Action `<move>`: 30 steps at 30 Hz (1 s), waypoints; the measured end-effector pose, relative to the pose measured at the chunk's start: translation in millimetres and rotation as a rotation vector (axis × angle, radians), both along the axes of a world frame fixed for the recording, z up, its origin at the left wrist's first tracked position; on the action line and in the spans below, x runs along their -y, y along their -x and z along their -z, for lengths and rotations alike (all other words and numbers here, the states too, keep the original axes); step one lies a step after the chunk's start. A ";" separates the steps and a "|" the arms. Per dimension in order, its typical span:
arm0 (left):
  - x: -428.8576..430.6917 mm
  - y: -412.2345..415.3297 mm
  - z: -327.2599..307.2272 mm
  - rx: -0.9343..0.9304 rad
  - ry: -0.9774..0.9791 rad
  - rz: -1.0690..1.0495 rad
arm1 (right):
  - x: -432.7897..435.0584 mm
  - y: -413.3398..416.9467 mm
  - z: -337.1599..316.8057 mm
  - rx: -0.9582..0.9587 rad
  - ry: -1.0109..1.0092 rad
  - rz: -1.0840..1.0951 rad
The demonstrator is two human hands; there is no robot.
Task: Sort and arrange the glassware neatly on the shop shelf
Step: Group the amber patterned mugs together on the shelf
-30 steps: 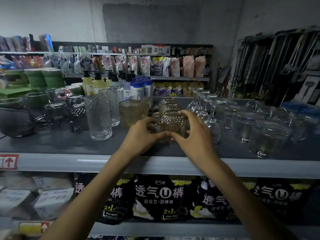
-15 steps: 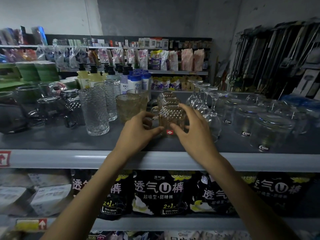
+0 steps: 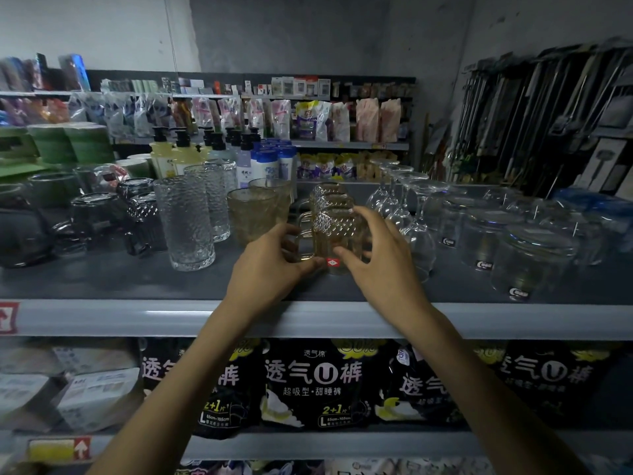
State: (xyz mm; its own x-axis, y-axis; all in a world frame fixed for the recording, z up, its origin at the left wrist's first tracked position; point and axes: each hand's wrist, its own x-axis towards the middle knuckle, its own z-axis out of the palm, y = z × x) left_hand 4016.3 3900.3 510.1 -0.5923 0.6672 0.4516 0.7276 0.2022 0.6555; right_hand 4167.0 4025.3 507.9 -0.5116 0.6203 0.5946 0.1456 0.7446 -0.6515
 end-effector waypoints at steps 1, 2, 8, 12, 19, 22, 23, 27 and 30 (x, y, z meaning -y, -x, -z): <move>0.5 -1.0 -0.3 -0.006 0.004 -0.005 | 1.2 -0.2 -0.7 0.007 0.000 0.005; 0.8 -1.9 -0.6 -0.013 0.008 -0.012 | 2.4 -0.6 -1.3 0.013 -0.001 0.010; 3.4 -5.5 -1.2 -0.047 0.009 -0.022 | 12.6 -10.1 -11.3 0.029 -0.031 0.020; 2.3 -7.9 -3.3 -0.061 0.032 -0.042 | 10.7 -8.5 -13.5 0.058 -0.001 0.009; 2.3 -10.5 -4.4 -0.068 0.044 -0.048 | 8.3 -2.5 -11.1 0.066 0.021 0.003; 3.3 -10.7 -4.6 -0.071 0.044 -0.047 | 12.1 -5.4 -12.7 0.066 -0.012 0.022; 3.5 -10.8 -4.9 -0.072 0.043 -0.046 | 14.9 -7.4 -15.3 0.050 -0.033 0.024; 4.4 -10.4 -4.4 -0.076 0.036 -0.048 | 23.7 -4.7 -41.4 0.034 -0.190 0.050; 4.8 -10.2 -3.4 -0.076 0.038 -0.048 | 13.9 13.3 -61.0 0.168 -0.283 0.080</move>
State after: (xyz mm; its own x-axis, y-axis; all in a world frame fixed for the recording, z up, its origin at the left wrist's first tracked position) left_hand 4026.5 3895.5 513.5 -0.5889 0.6567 0.4711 0.7638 0.2617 0.5900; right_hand 4153.6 4011.4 568.9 -0.5731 0.4853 0.6603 0.2991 0.8741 -0.3829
